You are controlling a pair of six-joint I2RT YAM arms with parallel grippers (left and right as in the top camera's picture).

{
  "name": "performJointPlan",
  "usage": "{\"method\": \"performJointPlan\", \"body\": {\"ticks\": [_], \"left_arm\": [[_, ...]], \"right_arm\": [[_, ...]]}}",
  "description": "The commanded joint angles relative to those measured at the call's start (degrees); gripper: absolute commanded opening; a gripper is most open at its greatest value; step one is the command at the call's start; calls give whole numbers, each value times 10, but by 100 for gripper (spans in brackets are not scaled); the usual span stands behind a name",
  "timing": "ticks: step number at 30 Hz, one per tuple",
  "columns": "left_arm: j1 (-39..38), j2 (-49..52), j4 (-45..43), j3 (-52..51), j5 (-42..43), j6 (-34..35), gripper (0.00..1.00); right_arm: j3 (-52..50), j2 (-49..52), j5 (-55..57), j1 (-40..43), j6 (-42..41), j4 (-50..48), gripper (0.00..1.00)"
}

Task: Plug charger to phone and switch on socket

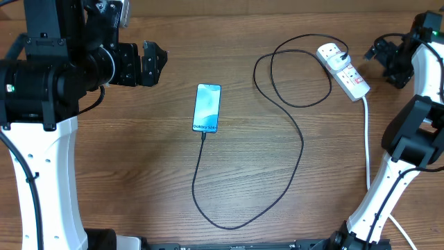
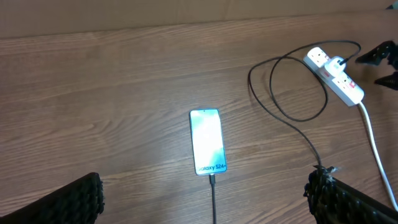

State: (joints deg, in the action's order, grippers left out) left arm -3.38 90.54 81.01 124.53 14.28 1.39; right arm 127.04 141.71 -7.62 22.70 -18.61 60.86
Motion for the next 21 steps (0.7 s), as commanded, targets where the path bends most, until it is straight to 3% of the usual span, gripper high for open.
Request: {"method": "performJointPlan", "body": {"ticks": [1,9,21], "left_arm": [[-4,1,-2,1,-3,3,99],[-4,1,-2,1,-3,3,100],[-4,1,-2,1,-3,3,100]], "right_arm": [[-38,-5,11,-13,-9,-18,100],[-87,-5,-7,-30,-11,-63,100],[-91,-5,-14,-31,-11,-55,100]]}}
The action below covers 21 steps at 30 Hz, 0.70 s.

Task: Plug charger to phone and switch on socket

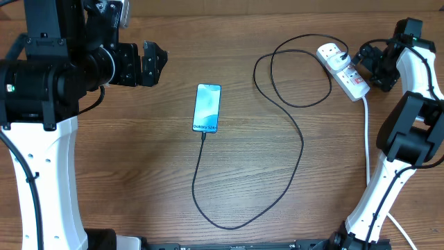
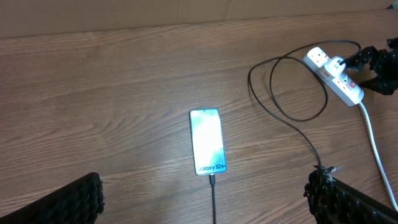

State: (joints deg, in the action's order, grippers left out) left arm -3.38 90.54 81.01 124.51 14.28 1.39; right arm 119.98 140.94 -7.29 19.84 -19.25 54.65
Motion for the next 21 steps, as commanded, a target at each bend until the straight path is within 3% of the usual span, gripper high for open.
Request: {"method": "performJointPlan", "body": {"ticks": [1,21], "left_arm": [[-4,1,-2,1,-3,3,100],[-4,1,-2,1,-3,3,100]], "right_arm": [[-23,3,-18,-2,-4,7,100],[-45,3,-5,-3,28,23,100]]}}
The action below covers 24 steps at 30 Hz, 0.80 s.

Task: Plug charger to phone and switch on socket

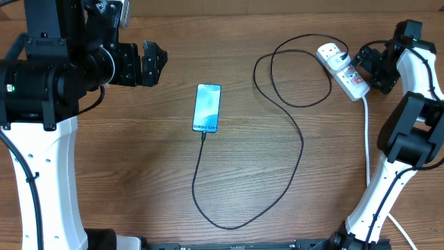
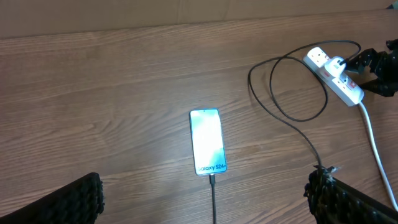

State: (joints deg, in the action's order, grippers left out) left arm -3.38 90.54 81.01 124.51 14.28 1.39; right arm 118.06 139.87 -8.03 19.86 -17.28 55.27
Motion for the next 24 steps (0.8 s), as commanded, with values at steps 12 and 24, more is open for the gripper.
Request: {"method": "performJointPlan", "body": {"ticks": [12,24], "left_arm": [[-4,1,-2,1,-3,3,100],[-4,1,-2,1,-3,3,100]], "right_arm": [[-26,14,5,-11,21,33,100],[-26,14,52,-40,24,29,100]]}}
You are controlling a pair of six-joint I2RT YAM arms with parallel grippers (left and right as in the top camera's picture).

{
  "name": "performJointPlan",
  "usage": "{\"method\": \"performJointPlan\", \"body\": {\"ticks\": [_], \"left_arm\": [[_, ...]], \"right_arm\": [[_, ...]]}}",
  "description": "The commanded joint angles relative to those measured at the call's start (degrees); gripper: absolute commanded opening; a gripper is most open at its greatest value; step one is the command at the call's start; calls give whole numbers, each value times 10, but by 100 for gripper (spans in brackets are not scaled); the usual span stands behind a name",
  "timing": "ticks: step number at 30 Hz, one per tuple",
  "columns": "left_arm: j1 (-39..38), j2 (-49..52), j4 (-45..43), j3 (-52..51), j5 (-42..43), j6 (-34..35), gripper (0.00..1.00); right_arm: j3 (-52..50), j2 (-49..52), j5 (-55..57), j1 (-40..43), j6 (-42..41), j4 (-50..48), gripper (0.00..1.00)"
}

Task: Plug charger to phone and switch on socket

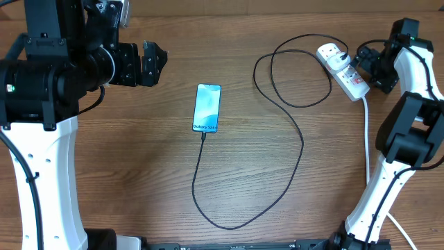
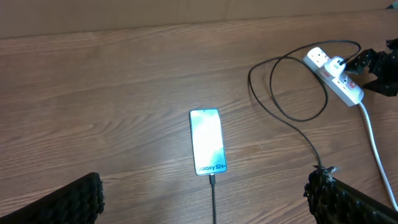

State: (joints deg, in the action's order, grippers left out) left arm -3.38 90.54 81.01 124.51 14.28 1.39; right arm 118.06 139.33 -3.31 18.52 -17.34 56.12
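The phone (image 1: 207,107) lies face up mid-table with its screen lit, and it also shows in the left wrist view (image 2: 208,150). A black charger cable (image 1: 302,142) is plugged into its lower end. The cable loops round to a plug in the white power strip (image 1: 343,71) at the far right, seen smaller as the strip (image 2: 336,76). My right gripper (image 1: 363,67) is open at the strip's right side, and one fingertip (image 2: 359,60) is by the red switches. My left gripper (image 1: 154,64) is open, held high at the left, far from the phone.
The strip's white lead (image 1: 367,139) runs down the right side of the wooden table (image 1: 139,173). The black cable makes a wide loop between phone and strip. The right arm's base stands at the lower right.
The right gripper has shifted very slightly at the power strip. The left gripper, phone and cable are as they were.
First my right gripper was out to the right of the power strip, apart from it. Then it was at the strip's right side, fingertips by the switches, and it has stayed there. The cable was in the phone throughout, and the left arm has not moved.
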Motion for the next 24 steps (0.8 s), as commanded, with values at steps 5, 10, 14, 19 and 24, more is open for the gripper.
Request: {"method": "performJointPlan", "body": {"ticks": [5,10,14,19,24], "left_arm": [[-4,1,-2,1,-3,3,100],[-4,1,-2,1,-3,3,100],[-4,1,-2,1,-3,3,100],[-4,1,-2,1,-3,3,99],[-4,1,-2,1,-3,3,100]], "right_arm": [[-26,19,-28,-27,27,21,100],[-26,19,-28,-28,27,23,100],[-26,19,-34,-31,29,28,100],[-26,19,-36,-37,29,32,100],[-26,19,-36,-40,29,33,100]]}}
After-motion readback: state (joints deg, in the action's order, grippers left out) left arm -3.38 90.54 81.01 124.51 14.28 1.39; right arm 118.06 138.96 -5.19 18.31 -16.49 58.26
